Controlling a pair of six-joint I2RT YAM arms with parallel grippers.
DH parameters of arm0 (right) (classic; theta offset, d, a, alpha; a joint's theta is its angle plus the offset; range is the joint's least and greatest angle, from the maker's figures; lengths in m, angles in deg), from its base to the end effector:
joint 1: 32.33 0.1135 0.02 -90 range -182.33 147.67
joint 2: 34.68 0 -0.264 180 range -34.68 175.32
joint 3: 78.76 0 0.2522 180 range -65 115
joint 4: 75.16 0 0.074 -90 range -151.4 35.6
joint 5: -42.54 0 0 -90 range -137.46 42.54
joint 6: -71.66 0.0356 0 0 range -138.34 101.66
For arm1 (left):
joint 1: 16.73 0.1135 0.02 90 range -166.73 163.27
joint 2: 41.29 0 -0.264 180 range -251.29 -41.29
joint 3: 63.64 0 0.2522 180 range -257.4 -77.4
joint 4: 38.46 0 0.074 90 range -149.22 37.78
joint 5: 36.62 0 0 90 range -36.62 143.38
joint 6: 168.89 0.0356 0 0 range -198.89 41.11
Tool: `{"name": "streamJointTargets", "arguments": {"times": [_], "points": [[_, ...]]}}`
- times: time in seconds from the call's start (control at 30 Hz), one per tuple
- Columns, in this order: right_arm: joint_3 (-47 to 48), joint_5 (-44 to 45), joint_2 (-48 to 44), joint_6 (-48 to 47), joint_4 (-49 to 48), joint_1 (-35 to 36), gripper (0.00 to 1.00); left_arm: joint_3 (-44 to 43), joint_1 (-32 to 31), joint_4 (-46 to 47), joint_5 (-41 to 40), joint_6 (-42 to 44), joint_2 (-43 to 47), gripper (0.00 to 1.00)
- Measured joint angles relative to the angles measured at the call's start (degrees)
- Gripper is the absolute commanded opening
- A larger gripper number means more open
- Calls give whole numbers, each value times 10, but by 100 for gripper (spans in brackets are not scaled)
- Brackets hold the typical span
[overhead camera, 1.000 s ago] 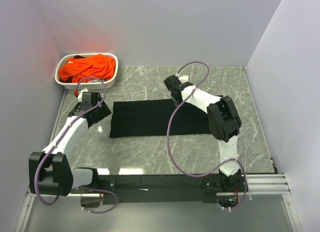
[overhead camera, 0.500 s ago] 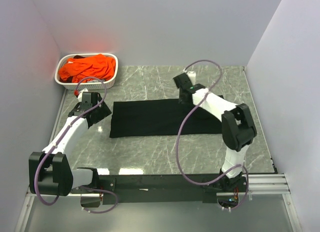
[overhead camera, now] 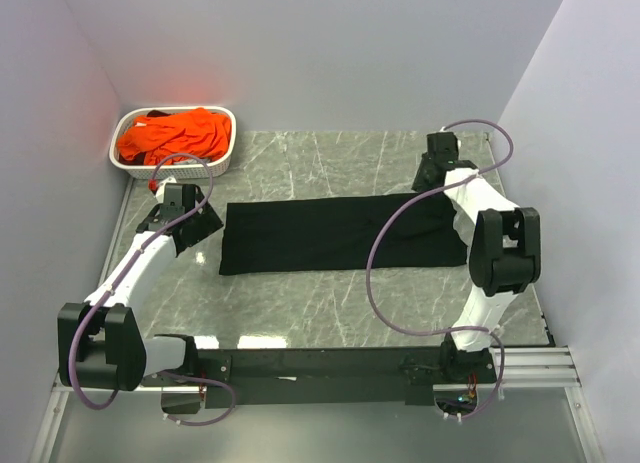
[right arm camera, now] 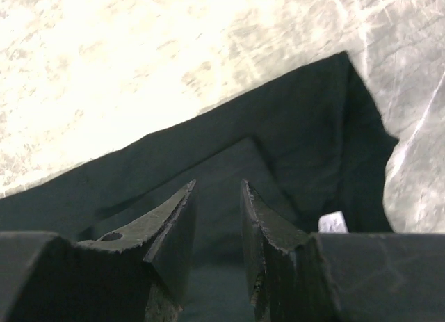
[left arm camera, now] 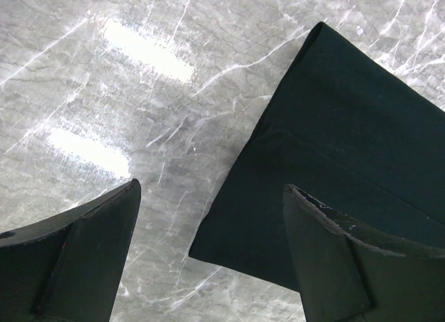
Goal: Fold and stack the t-shirts
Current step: Fold the tshirt
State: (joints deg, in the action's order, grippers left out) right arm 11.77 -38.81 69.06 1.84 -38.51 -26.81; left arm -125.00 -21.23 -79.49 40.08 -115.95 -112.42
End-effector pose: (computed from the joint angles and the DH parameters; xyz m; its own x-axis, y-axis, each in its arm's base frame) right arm 0.3973 0.0330 0.2288 -0.7137 0.2737 -0.6447 0.2638 0.9578 0.1145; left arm 0.2517 -0.0116 0.2363 -0.5752 -0.5430 -0.6118 -0.5203 0.8200 -0.2386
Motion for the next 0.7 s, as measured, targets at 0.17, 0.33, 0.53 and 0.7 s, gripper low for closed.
{"name": "streamJointTargets", "arguments": {"times": [0.17, 0.33, 0.53, 0.7], "points": [[2, -59, 27, -21, -7, -41, 39, 0, 0, 0, 2, 0, -5, 88], [10, -102, 66, -38, -5, -61, 39, 0, 0, 0, 6, 0, -16, 88], [21, -128, 96, -51, 4, -77, 39, 0, 0, 0, 10, 0, -20, 88], [26, -140, 106, -58, 9, -82, 39, 0, 0, 0, 14, 0, -20, 88]]}}
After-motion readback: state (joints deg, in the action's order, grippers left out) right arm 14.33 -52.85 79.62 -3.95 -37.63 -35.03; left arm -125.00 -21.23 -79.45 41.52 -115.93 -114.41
